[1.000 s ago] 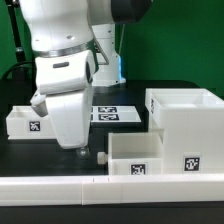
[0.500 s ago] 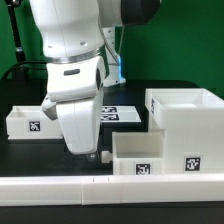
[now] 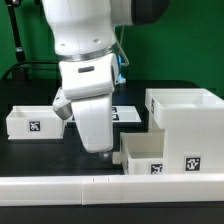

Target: Assemble drawer

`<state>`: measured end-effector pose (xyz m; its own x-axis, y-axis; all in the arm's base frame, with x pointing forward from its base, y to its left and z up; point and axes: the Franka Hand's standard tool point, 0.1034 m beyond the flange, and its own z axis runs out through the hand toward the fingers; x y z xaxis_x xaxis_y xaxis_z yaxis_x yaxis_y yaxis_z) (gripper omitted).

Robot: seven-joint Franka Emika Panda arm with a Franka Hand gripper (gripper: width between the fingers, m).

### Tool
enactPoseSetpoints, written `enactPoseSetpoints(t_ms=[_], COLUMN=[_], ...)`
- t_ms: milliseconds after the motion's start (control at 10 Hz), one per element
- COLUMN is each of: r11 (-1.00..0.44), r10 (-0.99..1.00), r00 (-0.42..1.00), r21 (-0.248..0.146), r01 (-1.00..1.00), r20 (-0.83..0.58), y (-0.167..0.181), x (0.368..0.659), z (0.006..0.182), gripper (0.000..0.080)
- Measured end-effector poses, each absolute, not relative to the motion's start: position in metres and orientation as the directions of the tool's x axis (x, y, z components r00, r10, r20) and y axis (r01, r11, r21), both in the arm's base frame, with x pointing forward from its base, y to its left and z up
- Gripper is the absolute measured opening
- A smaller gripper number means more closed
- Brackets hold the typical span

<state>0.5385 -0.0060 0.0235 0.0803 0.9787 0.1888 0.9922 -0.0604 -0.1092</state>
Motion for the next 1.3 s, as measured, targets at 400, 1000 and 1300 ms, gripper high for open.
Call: enactPoseSetpoints(t_ms=[400, 1000, 1300], r11=[-0.132, -0.196, -0.224], r10=[0.974, 0.969, 0.965], r00=[0.152, 0.214, 0.239], r21=[-0.125, -0.144, -0.14], r01=[0.983, 0.97, 0.965], r20=[0.168, 0.125, 0.104], y=[0.026, -0.008, -0.026], x=[0.548, 0.504, 0.479], z=[0.03, 0.033, 0.048], gripper=[0.0649, 0.0649, 0.0649])
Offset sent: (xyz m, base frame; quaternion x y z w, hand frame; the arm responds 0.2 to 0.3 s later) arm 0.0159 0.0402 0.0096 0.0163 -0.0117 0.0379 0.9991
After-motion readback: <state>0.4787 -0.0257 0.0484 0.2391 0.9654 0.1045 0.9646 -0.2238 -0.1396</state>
